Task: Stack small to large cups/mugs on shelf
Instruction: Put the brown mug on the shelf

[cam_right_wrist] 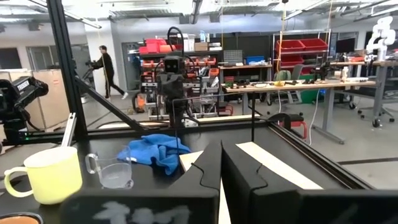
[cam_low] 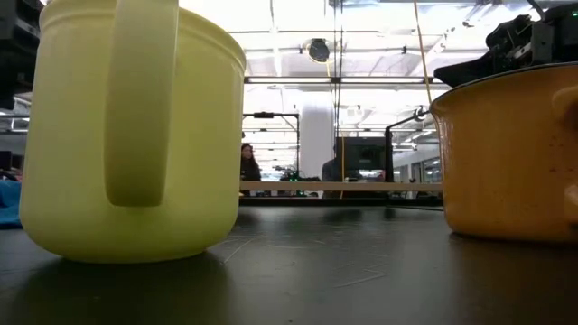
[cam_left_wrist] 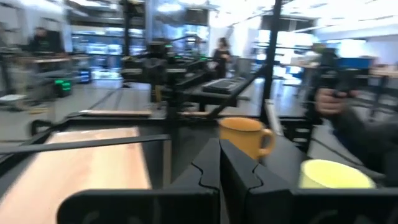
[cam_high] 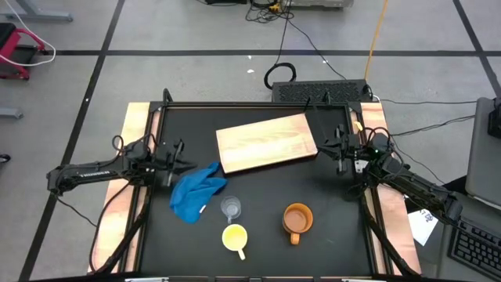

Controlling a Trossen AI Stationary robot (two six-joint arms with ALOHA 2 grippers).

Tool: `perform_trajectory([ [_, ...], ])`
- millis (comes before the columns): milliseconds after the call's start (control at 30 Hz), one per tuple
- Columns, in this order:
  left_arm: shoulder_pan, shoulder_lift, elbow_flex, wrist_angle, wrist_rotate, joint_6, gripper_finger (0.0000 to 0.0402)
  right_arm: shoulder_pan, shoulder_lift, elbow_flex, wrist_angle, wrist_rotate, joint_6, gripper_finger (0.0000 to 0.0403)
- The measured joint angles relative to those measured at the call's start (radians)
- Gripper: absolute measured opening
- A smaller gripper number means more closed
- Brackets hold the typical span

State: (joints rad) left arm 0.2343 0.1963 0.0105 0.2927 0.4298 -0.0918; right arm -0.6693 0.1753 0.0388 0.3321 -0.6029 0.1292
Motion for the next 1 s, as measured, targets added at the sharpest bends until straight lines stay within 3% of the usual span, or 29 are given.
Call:
perform_trajectory([
  [133, 0.0, 0.0, 0.0, 0.016, 0.043, -0.033, 0.0003, 0.005, 0.0, 0.0, 0.0, -0.004, -0.002, 0.0],
  [800, -0.002, 0.001, 0.0, 0.043, 0.042, -0.051, 0.0003, 0.124, 0.004, 0.0, 0.061, 0.0, -0.03, 0.0],
  [1000, -0.072, 0.055, 0.0, 0.056, 0.006, -0.066, 0.0003, 0.124, 0.004, 0.0, 0.047, 0.0, -0.07, 0.0],
])
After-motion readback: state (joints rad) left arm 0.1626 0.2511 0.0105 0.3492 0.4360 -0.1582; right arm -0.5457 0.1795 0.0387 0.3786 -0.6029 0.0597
